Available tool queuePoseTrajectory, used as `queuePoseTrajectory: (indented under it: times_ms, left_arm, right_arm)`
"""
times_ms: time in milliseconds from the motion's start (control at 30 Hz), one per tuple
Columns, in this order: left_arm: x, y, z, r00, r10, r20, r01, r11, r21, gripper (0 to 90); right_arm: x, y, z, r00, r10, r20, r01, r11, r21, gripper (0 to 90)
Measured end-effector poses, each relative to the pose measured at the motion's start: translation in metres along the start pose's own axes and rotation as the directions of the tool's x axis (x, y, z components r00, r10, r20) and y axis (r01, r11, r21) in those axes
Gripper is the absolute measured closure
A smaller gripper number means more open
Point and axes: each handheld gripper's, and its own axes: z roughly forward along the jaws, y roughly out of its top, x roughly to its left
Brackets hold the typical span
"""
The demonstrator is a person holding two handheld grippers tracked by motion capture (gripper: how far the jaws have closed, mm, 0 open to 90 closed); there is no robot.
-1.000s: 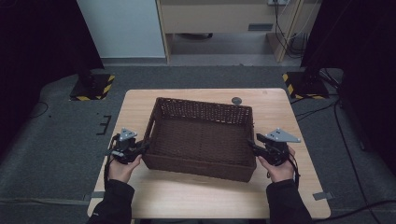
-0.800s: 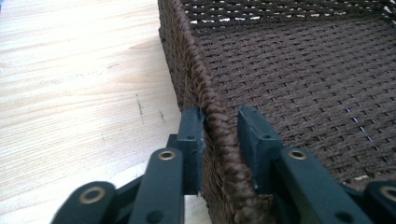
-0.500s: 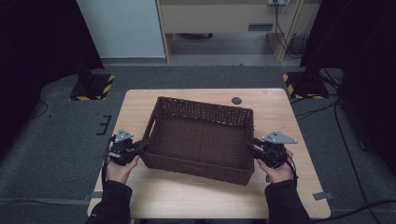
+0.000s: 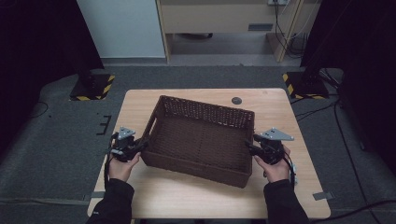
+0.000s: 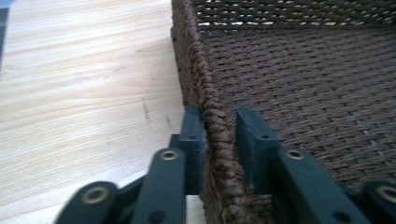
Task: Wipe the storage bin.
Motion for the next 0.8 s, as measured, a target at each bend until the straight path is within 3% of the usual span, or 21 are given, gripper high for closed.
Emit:
queuePoseTrajectory:
  times_ms: [133, 267, 400, 567, 700, 800]
  left_arm:
    - [0.002, 0.000, -0.009, 0.9999, 0.002, 0.014, -0.002, 0.9999, -0.010, 65.1]
    - [0.001, 0.000, -0.012, 1.0000, -0.005, 0.007, 0.005, 0.9999, -0.016, 74.6]
    - [0.002, 0.003, -0.009, 0.9999, -0.007, -0.013, 0.007, 1.0000, -0.002, 78.0]
    - [0.005, 0.004, -0.005, 0.9997, -0.013, -0.018, 0.013, 0.9998, -0.013, 79.0]
    - [0.005, 0.004, -0.006, 0.9997, -0.010, -0.020, 0.010, 0.9998, -0.017, 77.5]
    - [0.006, 0.002, -0.011, 0.9999, -0.017, -0.001, 0.017, 0.9993, -0.033, 70.0]
  right_arm:
    - [0.000, 0.001, -0.003, 0.9998, 0.014, -0.010, -0.014, 1.000, 0.016, 59.6]
    - [0.005, -0.001, -0.009, 1.0000, 0.008, -0.006, -0.008, 1.000, 0.025, 60.5]
    - [0.007, 0.000, -0.015, 0.9999, 0.006, -0.016, -0.005, 0.999, 0.040, 59.7]
    - [0.003, 0.003, -0.012, 0.9999, 0.005, 0.010, -0.004, 1.000, -0.031, 53.8]
    - [0.000, 0.001, -0.001, 0.9997, -0.006, 0.025, 0.006, 1.000, -0.009, 56.2]
    - [0.000, 0.000, -0.002, 0.9998, 0.006, 0.017, -0.005, 1.000, -0.007, 57.6]
